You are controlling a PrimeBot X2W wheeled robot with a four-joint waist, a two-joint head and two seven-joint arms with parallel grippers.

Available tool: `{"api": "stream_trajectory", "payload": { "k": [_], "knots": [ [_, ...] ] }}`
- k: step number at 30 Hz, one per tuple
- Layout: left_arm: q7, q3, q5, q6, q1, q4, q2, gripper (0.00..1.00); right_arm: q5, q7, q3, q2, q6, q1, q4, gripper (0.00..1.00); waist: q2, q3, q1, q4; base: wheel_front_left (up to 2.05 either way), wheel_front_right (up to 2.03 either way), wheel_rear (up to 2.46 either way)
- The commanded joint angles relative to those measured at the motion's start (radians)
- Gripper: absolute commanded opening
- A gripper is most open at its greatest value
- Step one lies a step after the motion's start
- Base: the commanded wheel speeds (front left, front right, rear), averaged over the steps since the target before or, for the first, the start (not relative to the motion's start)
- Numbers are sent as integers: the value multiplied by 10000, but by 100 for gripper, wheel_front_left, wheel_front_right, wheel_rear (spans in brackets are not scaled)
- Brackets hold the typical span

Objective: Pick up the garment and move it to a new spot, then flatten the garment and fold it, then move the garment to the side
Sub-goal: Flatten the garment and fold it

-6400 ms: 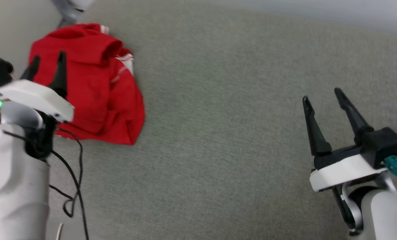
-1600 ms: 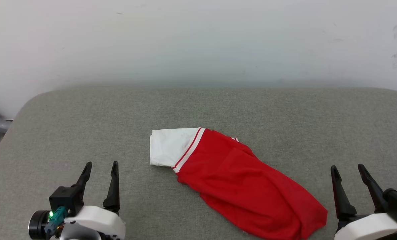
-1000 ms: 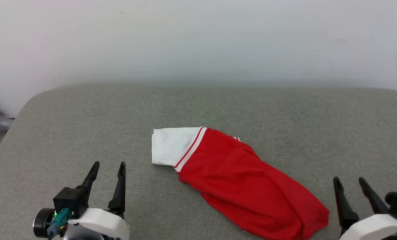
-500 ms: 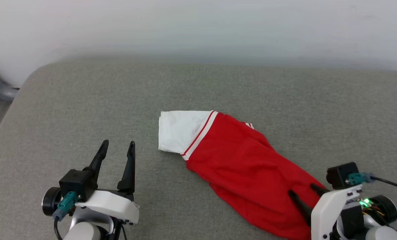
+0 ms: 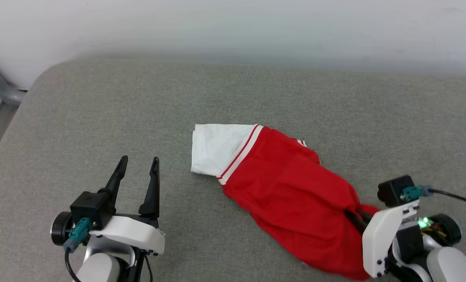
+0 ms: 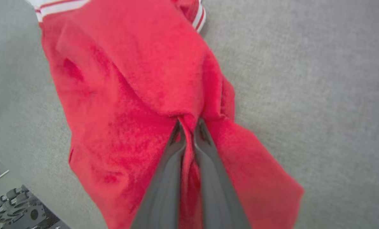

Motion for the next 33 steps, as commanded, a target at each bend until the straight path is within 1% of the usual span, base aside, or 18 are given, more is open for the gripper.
{"api": "stream_trajectory", "payload": {
  "k": [1, 4, 7, 9, 12, 13, 14, 17, 20, 23, 24, 25, 26, 29, 33],
  "knots": [
    [-39, 65, 97, -62, 60, 21, -10, 100, -126, -244, -36, 29, -7, -245, -424, 0, -1, -88, -2, -97, 0, 0, 0],
    [-35, 144, 170, -102, 101, 54, -30, 100, -269, -474, 38, 211, -7, -382, -1216, 0, -1, -204, -2, -202, 0, 0, 0],
    [-35, 183, 215, -157, 151, 89, -58, 100, -317, -537, 452, 458, -7, -375, -2020, 0, -1, -298, -2, -294, 0, 0, 0],
    [-35, 210, 246, -167, 161, 110, -65, 100, -229, -522, 961, 670, -7, -274, -2399, 0, -1, -348, -2, -346, 0, 0, 0],
    [-36, 201, 277, -216, 129, 139, -94, 100, 66, -510, 2119, 1004, -7, -156, -2735, 0, -1, -344, -2, -377, 0, 0, 0],
    [-36, 200, 283, -232, 104, 145, -98, 100, 154, -509, 2552, 1088, -7, -154, -2731, 0, -1, -331, -2, -380, 0, 0, 0],
    [-36, 200, 283, -232, 104, 145, -98, 100, 154, -509, 2552, 1088, -7, -154, -2731, 0, -1, -331, -2, -380, 0, 0, 0],
    [-36, 164, 294, -274, -13, 170, -131, 100, 568, -500, 3860, 1332, -7, -208, -2339, 0, -1, -259, -2, -321, 0, 0, 0],
    [-36, 111, 292, -351, -125, 217, -198, 100, 1007, -498, 5019, 1546, -7, -312, -1540, 0, -1, -172, -2, -183, 0, 0, 0],
    [-36, 90, 284, -411, -228, 294, -260, 100, 1363, -675, 5713, 1685, -7, -478, -555, 0, -1, -70, -2, -22, 0, 0, 0],
    [-36, 98, 282, -430, -238, 321, -287, 100, 1388, -785, 5873, 1695, -7, -549, -238, 23, -1, -45, -2, 21, 0, 0, 0],
    [-36, 112, 282, -435, -230, 347, -311, 100, 1512, -926, 5988, 1727, -7, -584, 24, 59, -1, -8, -2, 59, 0, 0, 0],
    [-36, 133, 289, -444, -206, 371, -327, 100, 1617, -1113, 6082, 1763, -7, -640, 216, 100, -1, 8, -2, 75, 0, 0, 0],
    [-36, 224, 313, -441, -87, 425, -361, 100, 1633, -1916, 6214, 1742, -7, -809, 484, 100, -1, 18, -2, 70, 0, 0, 0],
    [-36, 302, 346, -466, 2, 481, -395, 100, 1477, -3440, 5997, 1629, -7, -983, 108, 100, -1, -46, -2, 14, 0, 0, 0]
  ]
}}
